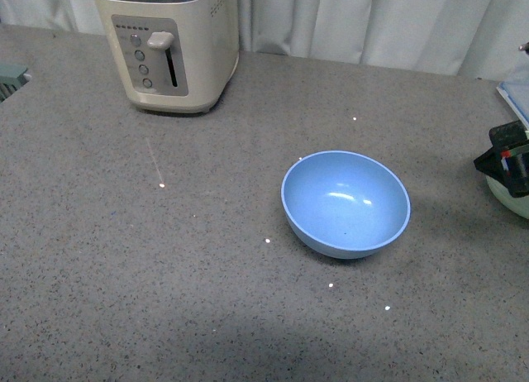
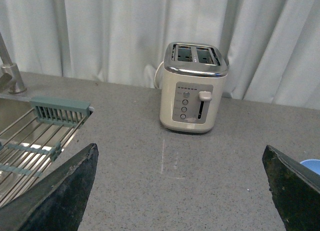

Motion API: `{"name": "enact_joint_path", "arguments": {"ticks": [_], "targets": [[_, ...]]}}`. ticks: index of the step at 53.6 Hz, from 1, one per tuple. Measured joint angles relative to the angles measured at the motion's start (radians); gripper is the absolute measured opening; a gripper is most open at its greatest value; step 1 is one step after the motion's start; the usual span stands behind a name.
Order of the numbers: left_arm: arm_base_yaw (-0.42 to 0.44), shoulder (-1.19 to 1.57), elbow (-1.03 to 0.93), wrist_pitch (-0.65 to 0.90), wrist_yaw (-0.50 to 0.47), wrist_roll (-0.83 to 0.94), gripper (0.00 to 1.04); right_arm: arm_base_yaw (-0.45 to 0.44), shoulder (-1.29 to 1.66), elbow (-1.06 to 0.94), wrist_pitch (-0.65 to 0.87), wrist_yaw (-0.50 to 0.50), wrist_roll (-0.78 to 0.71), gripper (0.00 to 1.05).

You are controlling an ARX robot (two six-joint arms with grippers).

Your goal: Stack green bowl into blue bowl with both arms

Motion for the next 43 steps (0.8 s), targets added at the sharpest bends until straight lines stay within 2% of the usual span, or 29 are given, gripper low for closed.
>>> {"name": "enact_joint_path", "arguments": {"ticks": [16, 43], "targets": [[0.0, 0.0, 0.0, 0.0, -0.002, 0.0, 0.98, 0.018, 0.115, 0.045, -0.015, 0.043, 0.026, 0.96], [0.0, 0.0, 0.0, 0.0, -0.002, 0.0, 0.98, 0.012, 0.15, 0.06, -0.038, 0.047, 0.039, 0.96]]}}
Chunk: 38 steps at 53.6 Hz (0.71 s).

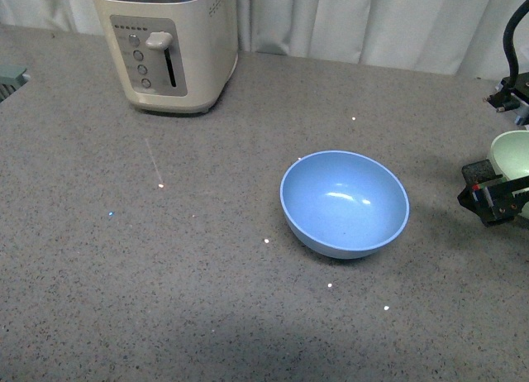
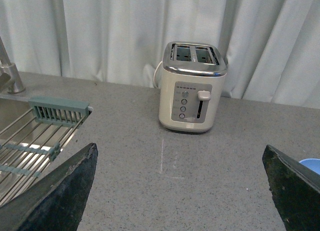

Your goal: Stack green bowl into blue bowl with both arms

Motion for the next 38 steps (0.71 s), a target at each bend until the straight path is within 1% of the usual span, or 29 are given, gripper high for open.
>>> {"name": "enact_joint_path", "arguments": {"ticks": [12, 14, 16, 21, 22, 26, 38], "targets": [[0.0, 0.0, 0.0, 0.0, 0.0, 0.0, 0.98, -0.002, 0.0, 0.0, -0.006, 0.009, 0.001, 0.95], [0.0, 0.0, 0.0, 0.0, 0.0, 0.0, 0.98, -0.002, 0.0, 0.0, -0.006, 0.009, 0.001, 0.88], [0.0, 0.0, 0.0, 0.0, 0.0, 0.0, 0.98, -0.003, 0.0, 0.0, -0.006, 0.008, -0.001, 0.79], [0.0, 0.0, 0.0, 0.0, 0.0, 0.0, 0.98, -0.005, 0.0, 0.0, -0.01, 0.009, -0.003, 0.62], [0.0, 0.0, 0.0, 0.0, 0.0, 0.0, 0.98, -0.005, 0.0, 0.0, -0.011, 0.009, -0.003, 0.56], [0.0, 0.0, 0.0, 0.0, 0.0, 0.0, 0.98, -0.006, 0.001, 0.0, -0.013, 0.011, -0.004, 0.48], [0.0, 0.0, 0.0, 0.0, 0.0, 0.0, 0.98, -0.017, 0.002, 0.01, -0.02, 0.02, -0.01, 0.04]]}}
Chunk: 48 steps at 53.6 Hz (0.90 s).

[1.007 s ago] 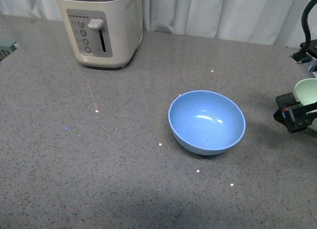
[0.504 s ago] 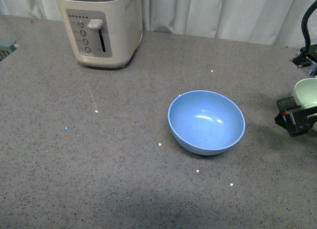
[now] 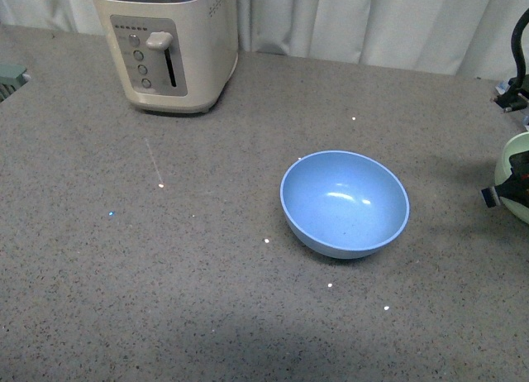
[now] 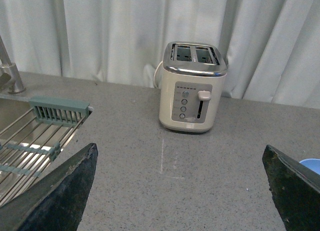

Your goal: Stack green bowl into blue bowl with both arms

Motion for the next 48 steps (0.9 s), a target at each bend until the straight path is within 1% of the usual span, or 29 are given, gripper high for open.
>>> {"name": "enact_joint_path", "arguments": {"ticks": [1, 10, 15, 22, 29, 41, 48], "targets": [[0.0, 0.0, 0.0, 0.0, 0.0, 0.0, 0.98, -0.001, 0.0, 0.003, 0.0, 0.002, -0.008, 0.01], [0.0, 0.0, 0.0, 0.0, 0.0, 0.0, 0.98, -0.003, -0.006, 0.002, 0.011, 0.002, -0.022, 0.02], [0.0, 0.0, 0.0, 0.0, 0.0, 0.0, 0.98, 0.011, -0.036, -0.013, 0.008, -0.01, -0.038, 0.02], [0.0, 0.0, 0.0, 0.0, 0.001, 0.0, 0.98, 0.08, -0.16, -0.018, -0.027, -0.063, -0.06, 0.02], [0.0, 0.0, 0.0, 0.0, 0.002, 0.0, 0.98, 0.174, -0.245, 0.01, -0.061, -0.106, -0.07, 0.02], [0.0, 0.0, 0.0, 0.0, 0.0, 0.0, 0.98, 0.332, -0.266, 0.037, -0.089, -0.118, -0.054, 0.02], [0.0, 0.0, 0.0, 0.0, 0.0, 0.0, 0.98, 0.392, -0.251, 0.034, -0.089, -0.109, -0.029, 0.02]]}}
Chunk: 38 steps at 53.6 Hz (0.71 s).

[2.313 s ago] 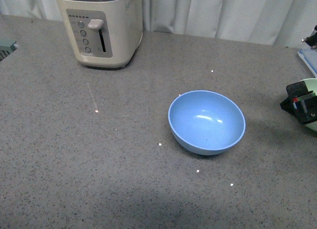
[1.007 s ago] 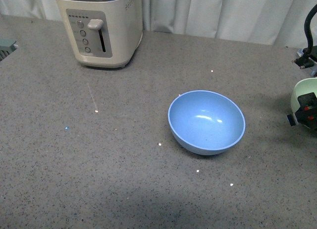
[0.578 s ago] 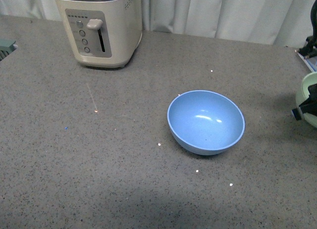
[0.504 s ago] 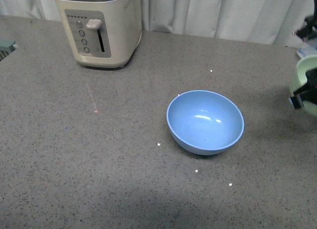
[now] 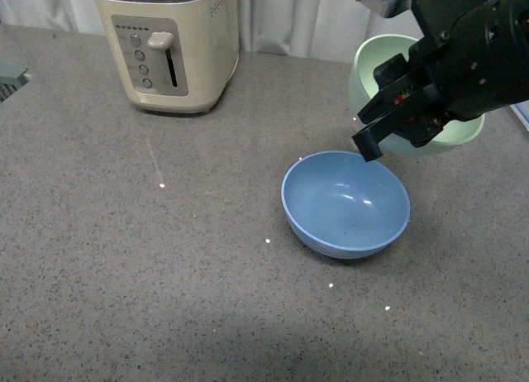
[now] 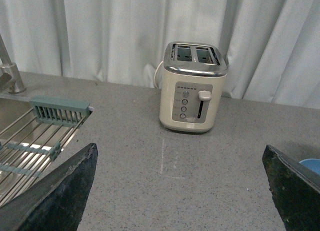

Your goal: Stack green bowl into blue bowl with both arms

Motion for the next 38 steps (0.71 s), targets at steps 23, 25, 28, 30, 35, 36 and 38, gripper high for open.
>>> {"name": "enact_joint_path", "arguments": {"ticks": [23, 25, 28, 30, 35, 36, 38], "targets": [[0.0, 0.0, 0.0, 0.0, 0.0, 0.0, 0.98, 0.133, 0.058, -0.004, -0.003, 0.021, 0.074, 0.02], [0.0, 0.0, 0.0, 0.0, 0.0, 0.0, 0.98, 0.141, 0.061, -0.004, -0.003, 0.025, 0.079, 0.02], [0.0, 0.0, 0.0, 0.0, 0.0, 0.0, 0.98, 0.154, 0.064, -0.005, -0.003, 0.029, 0.09, 0.02], [0.0, 0.0, 0.0, 0.0, 0.0, 0.0, 0.98, 0.161, 0.066, -0.007, -0.003, 0.033, 0.098, 0.02], [0.0, 0.0, 0.0, 0.0, 0.0, 0.0, 0.98, 0.178, 0.068, -0.021, -0.002, 0.038, 0.112, 0.02], [0.0, 0.0, 0.0, 0.0, 0.0, 0.0, 0.98, 0.181, 0.071, -0.023, -0.002, 0.037, 0.115, 0.02], [0.0, 0.0, 0.0, 0.0, 0.0, 0.0, 0.98, 0.184, 0.076, -0.027, -0.001, 0.041, 0.118, 0.02]]}}
